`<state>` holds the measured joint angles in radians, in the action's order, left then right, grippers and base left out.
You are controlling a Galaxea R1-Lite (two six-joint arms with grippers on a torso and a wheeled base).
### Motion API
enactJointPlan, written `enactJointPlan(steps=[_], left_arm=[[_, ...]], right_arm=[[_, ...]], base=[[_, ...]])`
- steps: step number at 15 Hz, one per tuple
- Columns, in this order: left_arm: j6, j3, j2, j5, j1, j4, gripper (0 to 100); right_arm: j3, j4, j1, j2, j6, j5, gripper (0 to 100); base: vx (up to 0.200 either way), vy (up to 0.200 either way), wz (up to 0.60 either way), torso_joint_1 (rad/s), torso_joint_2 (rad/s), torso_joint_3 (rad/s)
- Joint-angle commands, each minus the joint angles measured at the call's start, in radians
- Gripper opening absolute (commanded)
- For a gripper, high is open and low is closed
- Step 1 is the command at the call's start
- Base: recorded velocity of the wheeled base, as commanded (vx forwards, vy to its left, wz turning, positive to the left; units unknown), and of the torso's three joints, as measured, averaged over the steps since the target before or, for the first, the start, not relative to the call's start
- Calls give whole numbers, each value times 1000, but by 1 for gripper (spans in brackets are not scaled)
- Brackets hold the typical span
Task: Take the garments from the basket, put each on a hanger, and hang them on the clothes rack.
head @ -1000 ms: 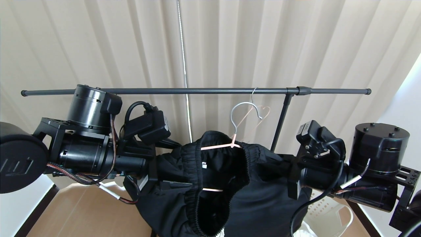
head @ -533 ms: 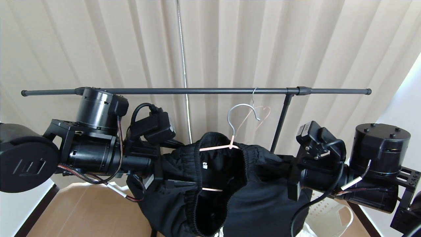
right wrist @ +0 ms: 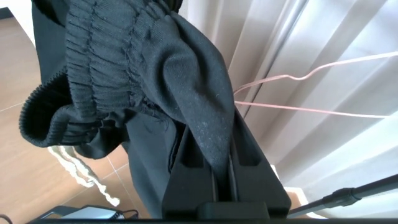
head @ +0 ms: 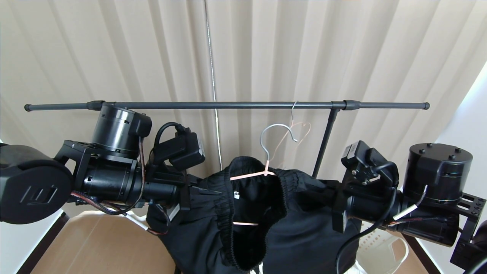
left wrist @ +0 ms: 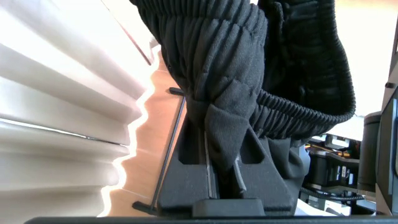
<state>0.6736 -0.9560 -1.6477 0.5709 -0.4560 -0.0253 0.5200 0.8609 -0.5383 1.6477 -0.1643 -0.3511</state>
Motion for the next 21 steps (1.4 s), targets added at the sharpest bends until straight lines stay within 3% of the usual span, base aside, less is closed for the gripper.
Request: enactJointPlan(steps=[1, 5, 8, 9, 13, 15, 19, 21], left_arm=[[0, 3, 0, 0, 0, -5, 0], [-3, 57, 2, -2, 2, -94, 0], [-5, 66, 12, -3, 2, -108, 0], [-5, 68, 17, -3, 3, -108, 0], [-6, 75, 40, -14, 8, -111, 0], [-9, 94, 54, -31, 11, -125, 0], [-11, 128, 91, -32, 28, -151, 0], [-11, 146, 115, -32, 43, -153, 0]], right_arm=[[2, 1, 0, 4, 0, 0, 0], [8, 3, 0, 0, 3, -3, 0], [2, 3, 3, -3, 2, 1, 0], [0, 1, 3, -8, 2, 0, 100], [-23, -3, 23, -39, -6, -19, 100], [-35, -9, 70, -65, -47, -91, 100], [-48, -9, 103, -92, -49, -155, 100], [-67, -9, 124, -114, -51, -247, 100]], base=[[0, 0, 0, 0, 0, 0], [0, 0, 0, 0, 0, 0], [0, 0, 0, 0, 0, 0], [0, 0, 0, 0, 0, 0], [0, 0, 0, 0, 0, 0], [0, 0, 0, 0, 0, 0], [0, 0, 0, 0, 0, 0], [0, 0, 0, 0, 0, 0]])
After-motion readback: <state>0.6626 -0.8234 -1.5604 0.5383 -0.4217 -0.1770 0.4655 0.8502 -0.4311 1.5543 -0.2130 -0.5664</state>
